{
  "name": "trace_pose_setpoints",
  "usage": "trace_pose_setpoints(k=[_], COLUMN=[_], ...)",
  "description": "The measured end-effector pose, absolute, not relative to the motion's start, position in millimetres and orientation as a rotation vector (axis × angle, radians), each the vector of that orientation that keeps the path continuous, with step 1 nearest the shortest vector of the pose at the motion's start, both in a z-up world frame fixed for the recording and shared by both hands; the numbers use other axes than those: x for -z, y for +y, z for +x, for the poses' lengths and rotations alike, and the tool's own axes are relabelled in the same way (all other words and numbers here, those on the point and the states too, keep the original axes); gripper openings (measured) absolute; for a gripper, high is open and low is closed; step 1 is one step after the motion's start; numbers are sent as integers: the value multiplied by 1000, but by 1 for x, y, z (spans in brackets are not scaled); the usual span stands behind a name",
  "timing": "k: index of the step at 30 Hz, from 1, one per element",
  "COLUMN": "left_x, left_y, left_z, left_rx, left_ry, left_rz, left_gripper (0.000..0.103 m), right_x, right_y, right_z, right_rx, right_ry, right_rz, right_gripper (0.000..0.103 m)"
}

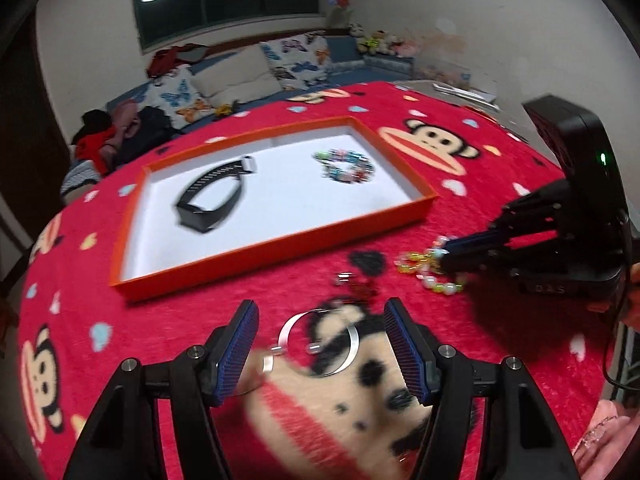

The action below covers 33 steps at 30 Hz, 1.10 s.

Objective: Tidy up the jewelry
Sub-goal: 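Grasp the red knotted charm with the left tool while the right tool grasps the pearl beaded necklace, then lower the charm and necklace into the tray and open both tools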

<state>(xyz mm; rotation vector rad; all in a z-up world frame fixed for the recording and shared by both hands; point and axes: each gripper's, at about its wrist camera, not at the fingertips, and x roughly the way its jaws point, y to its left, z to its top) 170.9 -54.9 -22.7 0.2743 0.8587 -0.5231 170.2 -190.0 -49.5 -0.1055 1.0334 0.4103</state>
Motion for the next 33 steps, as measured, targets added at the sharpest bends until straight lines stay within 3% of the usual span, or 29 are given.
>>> trace_pose_setpoints(k=[4, 10, 15, 20, 26, 33], left_x=[31, 45, 54, 60, 51, 4], left_y=[-72, -88, -90, -95, -89, -78], left_z=[175, 194, 205, 209, 209, 211], left_rx=[562, 595, 591, 579, 592, 602], left_ry=[862, 895, 918, 914, 905, 821], left_rz=[276, 256, 245, 270, 226, 167], left_gripper=[68, 44, 35, 19, 15, 15], right_x=[44, 29, 16, 8, -6, -47], right_y=[-195, -203, -207, -209, -210, -213], right_z=[166, 158, 154, 153, 155, 163], right_rx=[-406, -410, -418, -432, -442, -465], right_ry=[1021, 986, 958, 940, 914, 830], right_rz=[-91, -84, -77, -65, -49, -17], right_gripper=[10, 10, 10, 10, 10, 10])
